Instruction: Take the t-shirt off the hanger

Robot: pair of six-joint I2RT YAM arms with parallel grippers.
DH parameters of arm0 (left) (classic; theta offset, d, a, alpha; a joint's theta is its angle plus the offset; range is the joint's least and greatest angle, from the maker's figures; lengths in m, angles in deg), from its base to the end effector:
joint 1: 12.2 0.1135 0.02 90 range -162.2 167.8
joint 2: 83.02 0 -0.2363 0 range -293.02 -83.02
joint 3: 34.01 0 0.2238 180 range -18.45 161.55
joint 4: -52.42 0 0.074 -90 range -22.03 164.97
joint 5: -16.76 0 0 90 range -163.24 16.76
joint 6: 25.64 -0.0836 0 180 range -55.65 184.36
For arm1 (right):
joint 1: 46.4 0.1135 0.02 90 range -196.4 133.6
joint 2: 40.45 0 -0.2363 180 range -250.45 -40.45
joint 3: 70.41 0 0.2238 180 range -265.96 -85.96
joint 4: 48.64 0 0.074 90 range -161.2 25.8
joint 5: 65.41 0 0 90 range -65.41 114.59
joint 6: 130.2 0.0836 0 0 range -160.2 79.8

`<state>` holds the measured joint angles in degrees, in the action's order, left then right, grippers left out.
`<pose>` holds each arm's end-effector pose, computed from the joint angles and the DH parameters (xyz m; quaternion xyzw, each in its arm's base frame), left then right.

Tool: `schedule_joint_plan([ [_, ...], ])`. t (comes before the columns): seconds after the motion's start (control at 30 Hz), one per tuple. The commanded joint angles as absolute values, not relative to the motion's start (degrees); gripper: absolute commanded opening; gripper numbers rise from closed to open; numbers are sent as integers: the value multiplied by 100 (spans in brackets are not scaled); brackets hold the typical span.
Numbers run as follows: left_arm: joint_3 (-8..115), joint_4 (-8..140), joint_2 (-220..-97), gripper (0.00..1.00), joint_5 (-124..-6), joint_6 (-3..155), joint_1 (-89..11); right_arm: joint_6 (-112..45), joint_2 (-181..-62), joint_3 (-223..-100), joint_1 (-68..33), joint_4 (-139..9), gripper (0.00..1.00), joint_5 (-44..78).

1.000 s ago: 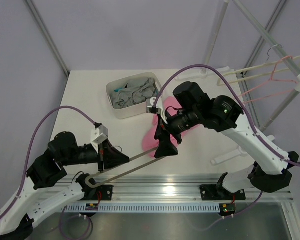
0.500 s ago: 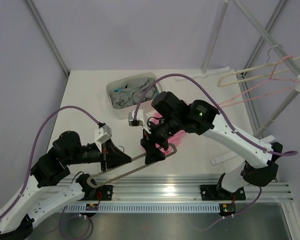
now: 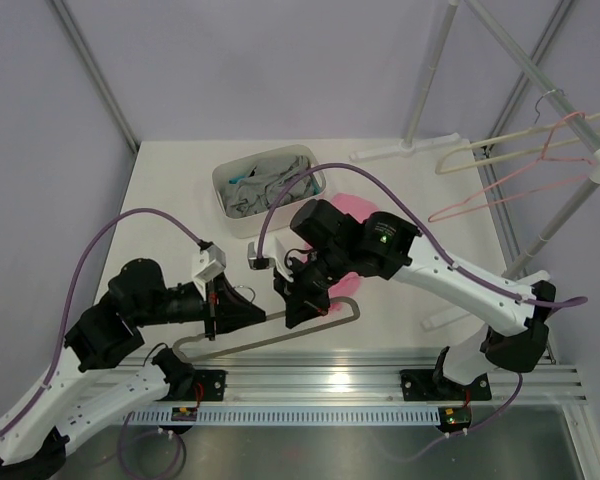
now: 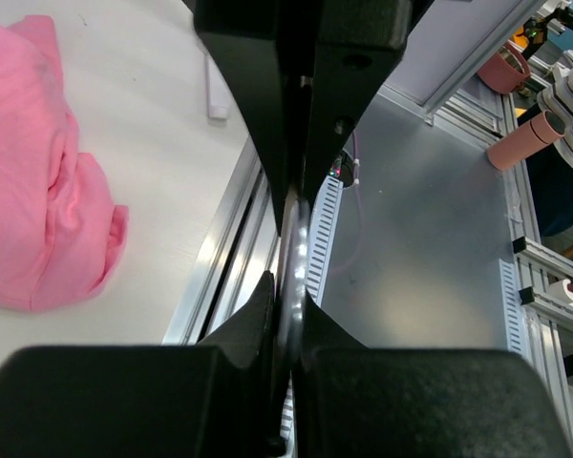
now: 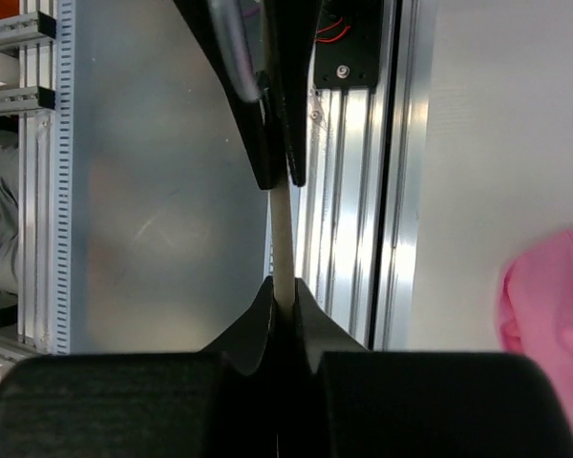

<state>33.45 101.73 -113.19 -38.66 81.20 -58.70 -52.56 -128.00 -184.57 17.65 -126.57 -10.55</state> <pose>0.0575 -0.1295 0.3381 0.3707 0.6696 -0.5120 0.3900 0.0876 0.2899 0.3387 -0.6349 0.6450 0.3940 0.1600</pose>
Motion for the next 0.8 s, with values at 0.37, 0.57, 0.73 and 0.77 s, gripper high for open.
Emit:
schedule_joint_plan([
  [0.37, 3551, 9460, -11273, 48, -4046, 8641, -5887, -4838, -11982, -17790, 1785, -11869, 0, -662],
  [0.57, 3665, 9433, -11185, 99, -4353, 8677, -5887, -4547, -11648, -17438, 1776, -11605, 0, -170],
  [0.73, 3849, 9714, -11176, 99, -5213, 8729, -5887, -4258, -11279, -17236, 1776, -11614, 0, 796],
  [0.77, 3885, 9758, -11167, 99, -5380, 8738, -5887, -4187, -11217, -17192, 1785, -11640, 0, 1076],
])
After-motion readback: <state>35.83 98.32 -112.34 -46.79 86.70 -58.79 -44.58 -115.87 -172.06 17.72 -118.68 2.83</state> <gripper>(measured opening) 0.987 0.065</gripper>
